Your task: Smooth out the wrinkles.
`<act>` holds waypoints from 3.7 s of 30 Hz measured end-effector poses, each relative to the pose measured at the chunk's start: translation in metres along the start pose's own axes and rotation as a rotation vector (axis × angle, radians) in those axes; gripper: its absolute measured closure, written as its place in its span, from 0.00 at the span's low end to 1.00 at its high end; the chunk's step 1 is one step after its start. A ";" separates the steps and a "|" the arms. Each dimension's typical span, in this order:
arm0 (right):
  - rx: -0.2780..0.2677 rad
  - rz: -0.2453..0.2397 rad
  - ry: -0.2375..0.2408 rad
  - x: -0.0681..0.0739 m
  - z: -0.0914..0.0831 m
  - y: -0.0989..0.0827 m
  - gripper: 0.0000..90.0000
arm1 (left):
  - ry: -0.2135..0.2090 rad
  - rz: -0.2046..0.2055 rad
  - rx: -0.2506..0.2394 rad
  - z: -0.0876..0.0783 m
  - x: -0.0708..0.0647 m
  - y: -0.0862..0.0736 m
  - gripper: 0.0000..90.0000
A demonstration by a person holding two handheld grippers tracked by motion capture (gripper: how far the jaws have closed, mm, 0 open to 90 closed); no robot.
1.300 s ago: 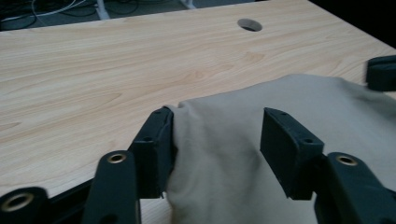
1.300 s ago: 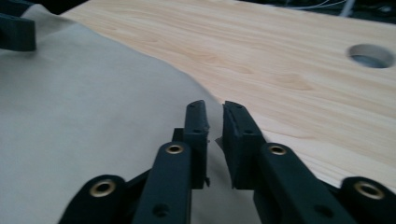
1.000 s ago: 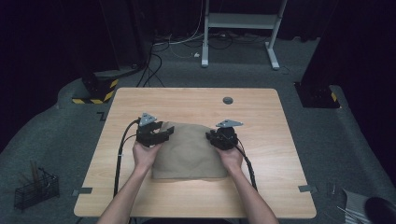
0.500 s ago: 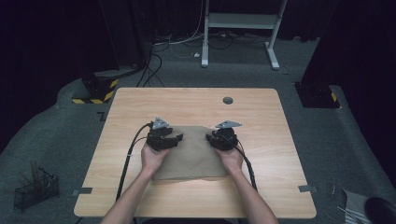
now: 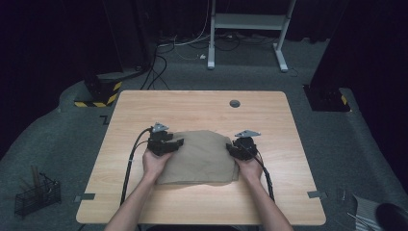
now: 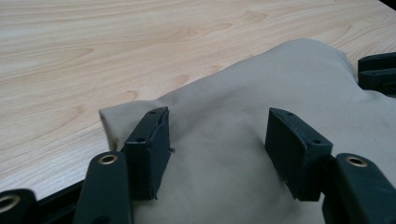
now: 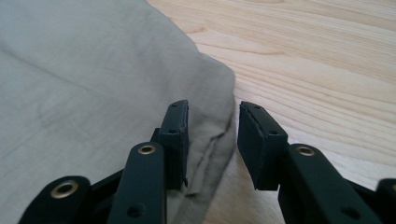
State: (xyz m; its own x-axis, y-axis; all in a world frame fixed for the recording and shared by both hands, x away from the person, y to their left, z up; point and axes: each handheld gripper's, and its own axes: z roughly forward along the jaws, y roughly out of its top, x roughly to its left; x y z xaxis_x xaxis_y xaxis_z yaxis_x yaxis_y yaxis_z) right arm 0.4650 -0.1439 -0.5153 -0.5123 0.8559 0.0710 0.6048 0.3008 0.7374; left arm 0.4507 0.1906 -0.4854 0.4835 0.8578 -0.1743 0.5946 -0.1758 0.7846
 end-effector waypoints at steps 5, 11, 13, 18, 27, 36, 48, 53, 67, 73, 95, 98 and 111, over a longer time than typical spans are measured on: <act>-0.075 0.032 0.050 0.000 -0.017 -0.001 0.69 | -0.011 0.010 -0.044 -0.024 -0.005 0.002 0.41; -0.129 -0.005 0.096 0.012 -0.036 -0.004 0.66 | -0.001 0.071 -0.018 -0.039 -0.018 -0.013 0.40; -0.133 -0.009 0.109 0.016 -0.039 -0.007 0.65 | 0.031 0.090 0.015 -0.037 -0.018 -0.021 0.40; -0.089 -0.063 0.113 0.025 -0.034 -0.020 0.64 | 0.020 0.059 0.043 -0.026 -0.014 -0.036 0.40; -0.086 -0.085 0.102 0.030 -0.038 -0.034 0.61 | 0.015 0.058 0.043 -0.012 -0.015 -0.039 0.41; -0.067 -0.086 0.067 0.026 -0.035 -0.033 0.61 | 0.009 0.054 0.042 0.005 -0.017 -0.032 0.41; -0.045 -0.016 0.026 0.005 -0.025 -0.021 0.61 | 0.008 0.053 0.043 0.028 -0.019 -0.016 0.40; -0.031 -0.014 0.005 -0.002 -0.021 -0.014 0.61 | 0.001 0.038 0.036 0.034 -0.018 -0.015 0.39; -0.039 0.030 -0.003 -0.012 -0.016 -0.009 0.60 | 0.010 0.026 0.027 0.040 -0.014 -0.005 0.39; -0.066 0.036 0.010 -0.011 -0.026 -0.008 0.61 | 0.007 0.023 0.006 0.026 -0.015 -0.001 0.40; -0.122 0.019 0.012 -0.014 -0.060 -0.016 0.60 | 0.028 0.086 -0.036 -0.025 -0.012 -0.004 0.39; -0.111 0.020 0.011 -0.016 -0.063 -0.019 0.60 | 0.020 0.083 -0.033 -0.028 -0.012 -0.007 0.39; -0.142 0.029 0.008 -0.019 -0.078 -0.029 0.60 | 0.015 0.040 -0.065 -0.047 -0.002 -0.021 0.39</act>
State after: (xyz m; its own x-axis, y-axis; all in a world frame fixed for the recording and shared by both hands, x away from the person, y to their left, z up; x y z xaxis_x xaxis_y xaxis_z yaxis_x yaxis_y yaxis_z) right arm 0.4092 -0.2013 -0.4858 -0.5008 0.8599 0.0991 0.5272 0.2123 0.8228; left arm 0.4071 0.2154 -0.4736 0.4960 0.8580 -0.1335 0.5320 -0.1788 0.8277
